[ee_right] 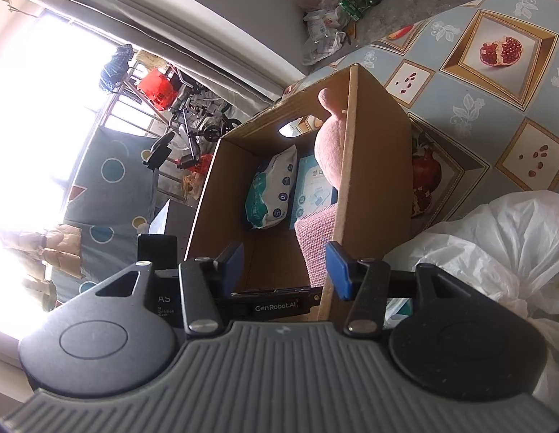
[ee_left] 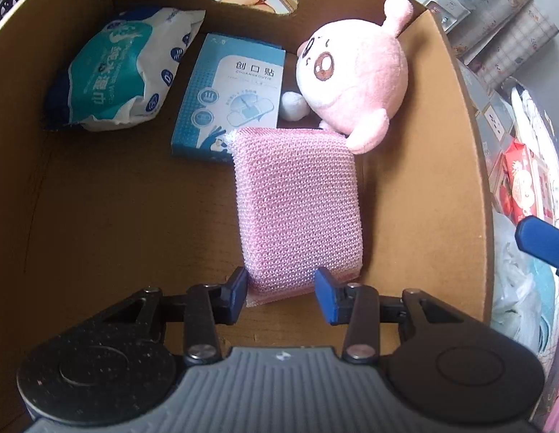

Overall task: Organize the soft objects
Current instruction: 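Withdraw the right tool from the box toward the bed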

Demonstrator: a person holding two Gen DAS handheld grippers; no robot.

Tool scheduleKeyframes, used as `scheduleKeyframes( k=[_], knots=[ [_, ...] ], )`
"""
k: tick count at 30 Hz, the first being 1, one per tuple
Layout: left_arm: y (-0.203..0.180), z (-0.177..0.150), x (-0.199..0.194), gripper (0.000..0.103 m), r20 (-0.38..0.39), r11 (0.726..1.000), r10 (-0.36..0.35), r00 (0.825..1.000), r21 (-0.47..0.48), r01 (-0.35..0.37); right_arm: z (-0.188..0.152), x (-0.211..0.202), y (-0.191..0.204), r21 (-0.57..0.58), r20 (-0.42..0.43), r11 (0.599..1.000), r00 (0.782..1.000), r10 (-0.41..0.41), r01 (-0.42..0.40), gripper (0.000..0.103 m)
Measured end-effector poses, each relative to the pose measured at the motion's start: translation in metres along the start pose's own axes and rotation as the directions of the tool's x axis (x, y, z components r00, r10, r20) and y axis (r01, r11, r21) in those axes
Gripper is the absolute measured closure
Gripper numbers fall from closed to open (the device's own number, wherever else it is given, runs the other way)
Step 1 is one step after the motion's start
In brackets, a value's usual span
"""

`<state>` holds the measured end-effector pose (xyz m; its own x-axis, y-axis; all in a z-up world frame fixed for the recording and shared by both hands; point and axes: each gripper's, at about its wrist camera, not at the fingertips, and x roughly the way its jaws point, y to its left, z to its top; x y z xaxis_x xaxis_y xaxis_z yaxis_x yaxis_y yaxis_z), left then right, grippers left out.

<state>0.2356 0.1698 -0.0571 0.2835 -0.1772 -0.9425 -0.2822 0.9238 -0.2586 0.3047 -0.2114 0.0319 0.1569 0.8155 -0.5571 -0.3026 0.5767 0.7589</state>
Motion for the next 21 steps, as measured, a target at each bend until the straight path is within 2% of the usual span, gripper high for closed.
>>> scheduleKeyframes(
  k=[5, 11, 13, 16, 21],
  knots=[
    [0.008, 0.0, -0.023, 0.056, 0.049, 0.999, -0.02, 0.999, -0.024, 0.021, -0.001, -0.007, 0.002, -0.005, 0.018, 1.0, 1.0, -0.006, 0.006, 0.053],
    [0.003, -0.004, -0.062, 0.047, 0.175, 1.0, -0.008, 0.985, -0.008, 0.01, -0.007, -0.028, 0.007, -0.045, 0.065, 0.999, 0.998, -0.011, 0.014, 0.051],
    [-0.008, -0.014, -0.077, 0.04, 0.234, 1.0, -0.013, 0.972, 0.023, 0.007, -0.012, -0.041, 0.009, -0.066, 0.088, 0.997, 0.996, -0.025, 0.031, 0.048],
    [-0.028, -0.027, -0.099, 0.036, 0.315, 0.997, -0.031, 0.949, 0.079, 0.006, -0.02, -0.064, 0.01, -0.097, 0.126, 0.992, 0.99, -0.07, 0.083, 0.044],
    [-0.067, -0.055, -0.13, 0.03, 0.443, 0.982, -0.088, 0.892, 0.191, 0.002, -0.033, -0.121, 0.001, -0.127, 0.224, 0.97, 0.959, -0.173, 0.205, 0.037]
  ],
)
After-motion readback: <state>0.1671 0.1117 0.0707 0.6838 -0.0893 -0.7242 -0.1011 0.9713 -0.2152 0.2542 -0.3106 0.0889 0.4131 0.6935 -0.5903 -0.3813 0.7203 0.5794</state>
